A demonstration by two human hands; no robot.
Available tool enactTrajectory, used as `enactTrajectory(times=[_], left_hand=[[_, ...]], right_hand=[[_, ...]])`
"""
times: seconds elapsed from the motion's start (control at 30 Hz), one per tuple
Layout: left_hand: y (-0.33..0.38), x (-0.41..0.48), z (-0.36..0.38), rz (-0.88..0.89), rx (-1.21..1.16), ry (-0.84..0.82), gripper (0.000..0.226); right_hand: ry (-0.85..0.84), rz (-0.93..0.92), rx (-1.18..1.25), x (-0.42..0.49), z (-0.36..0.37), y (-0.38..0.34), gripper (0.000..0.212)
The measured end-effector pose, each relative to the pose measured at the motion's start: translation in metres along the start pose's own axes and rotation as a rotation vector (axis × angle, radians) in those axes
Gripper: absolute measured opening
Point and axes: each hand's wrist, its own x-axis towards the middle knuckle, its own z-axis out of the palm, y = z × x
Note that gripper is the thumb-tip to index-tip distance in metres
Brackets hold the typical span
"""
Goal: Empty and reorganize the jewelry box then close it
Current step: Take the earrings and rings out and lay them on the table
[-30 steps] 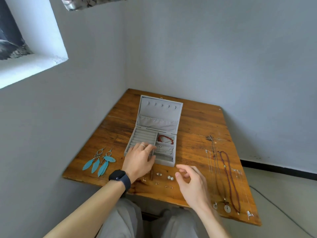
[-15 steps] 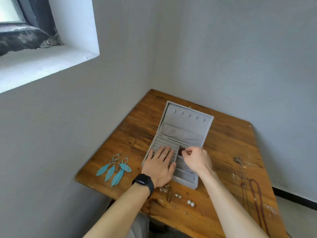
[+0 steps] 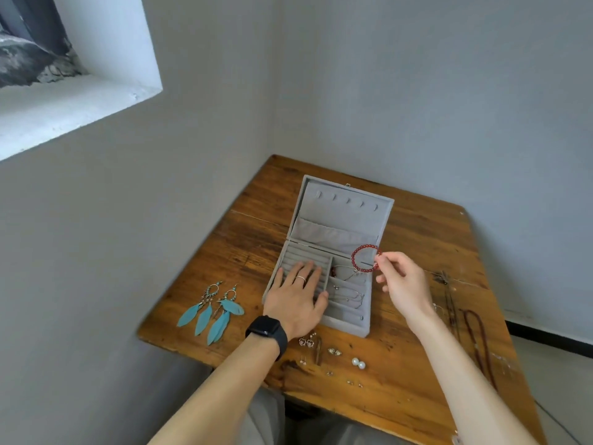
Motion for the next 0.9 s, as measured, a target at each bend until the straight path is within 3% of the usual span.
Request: enactTrajectory(times=[0.23, 0.3, 0.4, 0.57, 0.77, 0.9], left_hand=[[0.021, 0.017, -0.025, 0.068, 0.133, 0.018, 0.052], [0.029, 0.031, -0.038, 0.125, 0.279, 0.019, 0.044], [0.039, 0.052, -0.054, 0.236, 0.526, -0.034, 0.048], [0.062, 0.075, -0.062, 0.347, 0.818, -0.138, 0.024], [0.089, 0.097, -0.049, 0.489, 1.052, -0.190, 0.031], [0.092, 0.100, -0.042, 0.574, 1.077, -0.201, 0.031]], right_hand=[[0.199, 0.124, 0.334, -0.081, -0.021, 0.043, 0.012], [0.205, 0.197, 0.381, -0.100, -0.018, 0.061, 0.013], [0.212, 0.242, 0.402, -0.118, -0.012, 0.078, 0.015], [0.268, 0.241, 0.409, -0.125, -0.013, 0.081, 0.014], [0.254, 0.219, 0.430, -0.127, -0.016, 0.083, 0.016], [0.226, 0.221, 0.444, -0.128, -0.020, 0.083, 0.016]])
